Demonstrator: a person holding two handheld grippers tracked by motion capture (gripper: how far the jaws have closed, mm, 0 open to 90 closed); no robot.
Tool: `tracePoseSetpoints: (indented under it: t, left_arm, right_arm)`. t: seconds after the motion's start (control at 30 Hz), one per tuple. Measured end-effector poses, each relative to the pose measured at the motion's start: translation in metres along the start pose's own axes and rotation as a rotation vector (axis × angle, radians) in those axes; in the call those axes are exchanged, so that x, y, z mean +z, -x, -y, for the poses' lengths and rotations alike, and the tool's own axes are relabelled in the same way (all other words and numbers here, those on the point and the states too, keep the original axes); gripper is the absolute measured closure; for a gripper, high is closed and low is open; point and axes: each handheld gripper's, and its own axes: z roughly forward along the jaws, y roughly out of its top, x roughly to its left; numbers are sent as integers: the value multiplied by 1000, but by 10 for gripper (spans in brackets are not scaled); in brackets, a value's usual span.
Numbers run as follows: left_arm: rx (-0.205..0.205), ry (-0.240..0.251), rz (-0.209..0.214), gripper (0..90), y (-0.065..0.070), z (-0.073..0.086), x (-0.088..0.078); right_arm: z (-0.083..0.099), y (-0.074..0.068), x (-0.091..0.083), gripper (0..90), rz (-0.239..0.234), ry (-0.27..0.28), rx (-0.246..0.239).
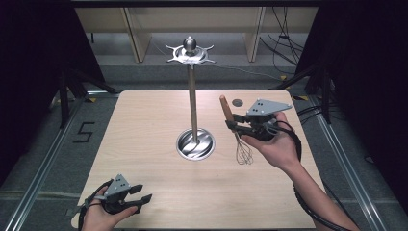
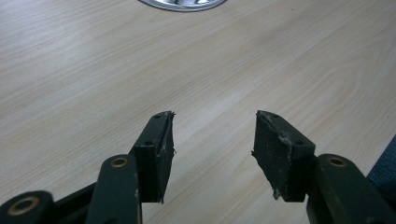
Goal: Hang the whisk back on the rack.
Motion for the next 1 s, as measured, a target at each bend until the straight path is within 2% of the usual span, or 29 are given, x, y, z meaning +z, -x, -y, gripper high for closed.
tracePoseSetpoints:
  t: [0.03,0.07,0.13,0.17,0.2,0.23,0.27,0.33,0.37,0.4,0.43,0.47,0.5,0.53,0.57,0.6,0.63,0.67,0.73,0.77,0.8,0.83,0.87,0.9,0.97,1.0]
  left_arm:
    - [-1,-2,0,466,0,0,0]
    - [-1,-1,0,466,0,0,0]
    - [-1,0,1,466,0,0,0]
    - [0,-1,1,466,0,0,0]
    - [0,-1,0,466,0,0,0]
    - [-20,18,-2,466,1,0,1]
    - [-8,20,-5,466,0,0,1]
    - [-21,7,-5,466,1,0,1]
    - [-22,4,-5,466,1,0,0]
    - [2,4,-3,466,0,0,0]
    - [-9,20,1,466,0,0,1]
    - [-3,4,-5,466,0,0,1]
    - [-21,12,-5,466,1,0,1]
    - [-23,11,-6,466,1,0,1]
    - [-14,16,-6,466,1,0,1]
    - [-7,-2,-7,466,0,-1,0]
    - [-4,-6,-8,466,0,0,0]
    - [-15,3,-1,466,1,0,0]
    - [-3,-4,-8,466,0,-1,0]
    - [-15,13,-10,466,1,0,1]
    - [-17,20,-7,466,1,0,1]
    - [-12,5,-5,466,0,0,0]
    - [-24,27,-6,466,2,0,1]
    - [-24,29,-6,466,2,0,1]
    - [-22,34,6,466,1,0,2]
    - [-22,15,5,466,1,-1,0]
  right_arm:
    - [-1,0,1,701,5,7,-7]
    - [-2,-1,1,700,7,9,16]
    - [-5,2,0,700,0,9,-5]
    - [-6,1,0,701,0,12,7]
    - [-7,3,0,701,4,15,-6]
    - [-8,2,0,700,-1,9,7]
    - [-8,3,0,701,10,20,-8]
    - [-10,4,-1,700,4,4,-5]
    - [-11,3,0,700,11,19,-3]
    - [-11,4,-1,700,7,11,-3]
    - [-13,5,-2,700,8,3,-14]
    - [-13,4,-1,701,10,17,2]
    - [-13,4,-1,700,11,19,9]
    - [-14,5,-1,700,-1,12,-5]
    - [-15,6,-2,700,-2,8,-10]
    - [-15,5,-1,700,13,22,-3]
    - [-16,7,-2,701,1,4,-8]
    - [-17,6,-2,701,1,5,5]
    - [-18,7,-1,700,17,24,-9]
    - [-19,8,-2,701,-3,9,-8]
    - [-20,8,-2,700,-3,10,-8]
    - [-21,7,-1,700,9,30,-6]
    - [-21,8,-1,700,17,25,-18]
    - [-23,9,-2,700,-2,18,-15]
    - [-24,9,-2,700,0,19,-16]
    - [-25,9,-1,700,-2,24,-6]
